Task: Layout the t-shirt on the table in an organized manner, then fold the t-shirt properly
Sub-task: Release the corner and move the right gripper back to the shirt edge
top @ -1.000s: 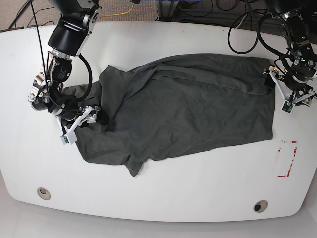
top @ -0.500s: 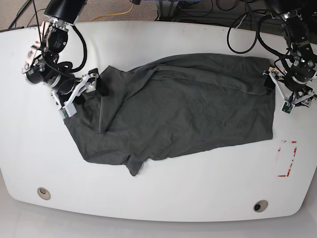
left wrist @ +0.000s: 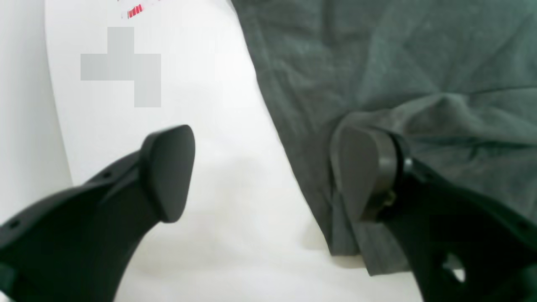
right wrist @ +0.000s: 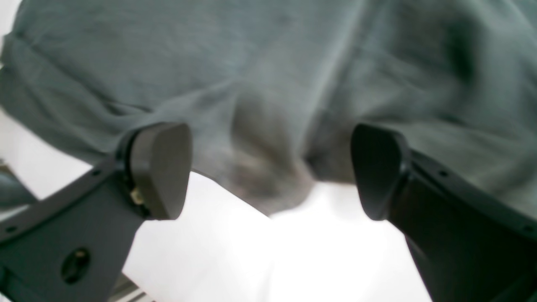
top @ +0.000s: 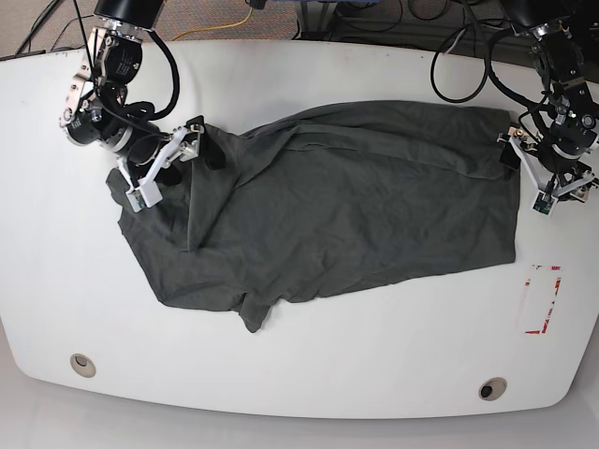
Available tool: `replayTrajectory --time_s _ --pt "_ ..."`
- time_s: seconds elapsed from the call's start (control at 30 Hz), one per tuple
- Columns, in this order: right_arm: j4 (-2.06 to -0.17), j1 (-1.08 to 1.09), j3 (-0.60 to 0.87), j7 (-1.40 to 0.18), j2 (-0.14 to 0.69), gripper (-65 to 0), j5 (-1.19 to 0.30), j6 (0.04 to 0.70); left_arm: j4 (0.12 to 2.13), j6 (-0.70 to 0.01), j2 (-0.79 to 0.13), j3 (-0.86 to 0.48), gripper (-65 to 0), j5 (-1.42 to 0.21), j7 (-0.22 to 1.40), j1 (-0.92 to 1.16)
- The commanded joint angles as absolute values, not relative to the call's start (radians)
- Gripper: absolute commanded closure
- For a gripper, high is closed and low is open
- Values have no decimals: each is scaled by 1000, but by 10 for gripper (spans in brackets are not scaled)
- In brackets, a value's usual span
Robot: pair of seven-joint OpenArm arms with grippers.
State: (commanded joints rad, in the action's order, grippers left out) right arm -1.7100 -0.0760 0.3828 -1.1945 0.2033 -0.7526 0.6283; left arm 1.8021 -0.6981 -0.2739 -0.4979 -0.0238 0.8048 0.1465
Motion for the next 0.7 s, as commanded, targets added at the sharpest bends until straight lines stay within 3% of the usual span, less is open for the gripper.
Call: replayTrajectory --time_s 0.13,0.23,0.4,0.6,0.7 --pt "-1653 -53 357 -1173 208 -547 -753 630 1802 -698 -274 -498 -506 -24 805 147" --pt "-1630 -48 331 -1127 216 -491 -753 630 1802 -698 -274 -498 -506 -24 805 147" --pt "-1589 -30 280 -1092 239 -354 -753 627 1802 -698 -274 -499 -506 -24 805 148" --pt "-1584 -15 259 -1092 236 -95 -757 630 1802 -698 -275 -501 -506 -24 805 148" --pt "-1616 -2 259 -1099 234 -5 -760 625 1802 -698 -275 -501 -506 -24 805 148"
